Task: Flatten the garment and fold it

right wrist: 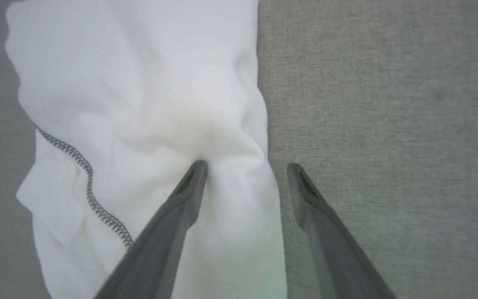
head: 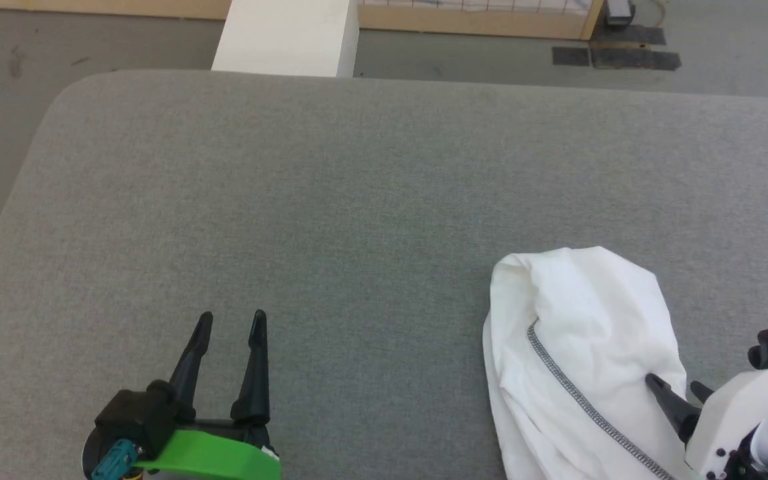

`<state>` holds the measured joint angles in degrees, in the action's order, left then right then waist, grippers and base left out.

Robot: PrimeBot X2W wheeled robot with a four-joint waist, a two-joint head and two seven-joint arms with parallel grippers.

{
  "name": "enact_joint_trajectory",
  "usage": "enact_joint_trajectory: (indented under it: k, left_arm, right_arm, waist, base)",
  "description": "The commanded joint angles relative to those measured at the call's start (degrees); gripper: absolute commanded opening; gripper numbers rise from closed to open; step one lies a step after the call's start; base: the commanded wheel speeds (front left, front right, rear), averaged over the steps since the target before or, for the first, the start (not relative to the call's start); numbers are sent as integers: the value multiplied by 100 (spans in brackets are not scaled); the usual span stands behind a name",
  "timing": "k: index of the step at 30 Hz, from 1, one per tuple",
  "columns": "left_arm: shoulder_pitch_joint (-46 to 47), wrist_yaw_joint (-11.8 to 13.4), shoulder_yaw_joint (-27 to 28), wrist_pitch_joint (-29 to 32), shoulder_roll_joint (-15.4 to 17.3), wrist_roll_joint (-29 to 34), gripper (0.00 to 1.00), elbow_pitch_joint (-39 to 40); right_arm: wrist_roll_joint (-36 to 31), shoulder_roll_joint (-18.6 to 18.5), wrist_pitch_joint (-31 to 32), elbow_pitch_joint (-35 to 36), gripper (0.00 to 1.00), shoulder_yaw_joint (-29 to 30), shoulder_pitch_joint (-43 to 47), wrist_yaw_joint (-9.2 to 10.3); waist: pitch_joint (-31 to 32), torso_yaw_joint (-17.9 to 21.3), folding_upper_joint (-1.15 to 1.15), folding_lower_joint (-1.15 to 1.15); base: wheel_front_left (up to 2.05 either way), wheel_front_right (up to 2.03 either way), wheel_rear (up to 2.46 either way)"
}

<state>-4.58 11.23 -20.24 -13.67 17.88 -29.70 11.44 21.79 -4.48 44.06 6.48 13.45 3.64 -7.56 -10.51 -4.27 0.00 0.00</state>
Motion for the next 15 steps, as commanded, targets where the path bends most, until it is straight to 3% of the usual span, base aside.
enact_joint_trajectory:
  k: [1,8,9,10,11,15]
  left_arm:
    - [101,24,10,12,39,73,100,10]
    - [182,33,-36,53,35,84,100,25]
    - [196,30,-49,61,33,85,100,23]
    - [216,22,-67,70,29,87,100,20]
    - [230,20,-76,75,26,88,100,16]
    - [238,30,-88,70,17,86,100,20]
  right_arm:
    - [41,24,-37,-107,100,-5,-140,8]
    - [52,68,12,-918,100,52,-459,8]
    - [52,75,20,-984,66,59,-487,8]
    - [60,84,10,-1035,22,66,-519,8]
    - [66,90,18,-1057,0,50,-532,8]
    - [116,67,67,-987,0,15,-556,8]
  waist:
    - [-103,-94,0,0]
    - [-191,-155,0,0]
    - [-192,-160,0,0]
    - [-189,-164,0,0]
    - [-181,-163,0,0]
    - [-133,-105,0,0]
  base:
    - [0,0,0]
    - [0,0,0]
    - [0,0,0]
    - [0,0,0]
    - [0,0,0]
    - [0,0,0]
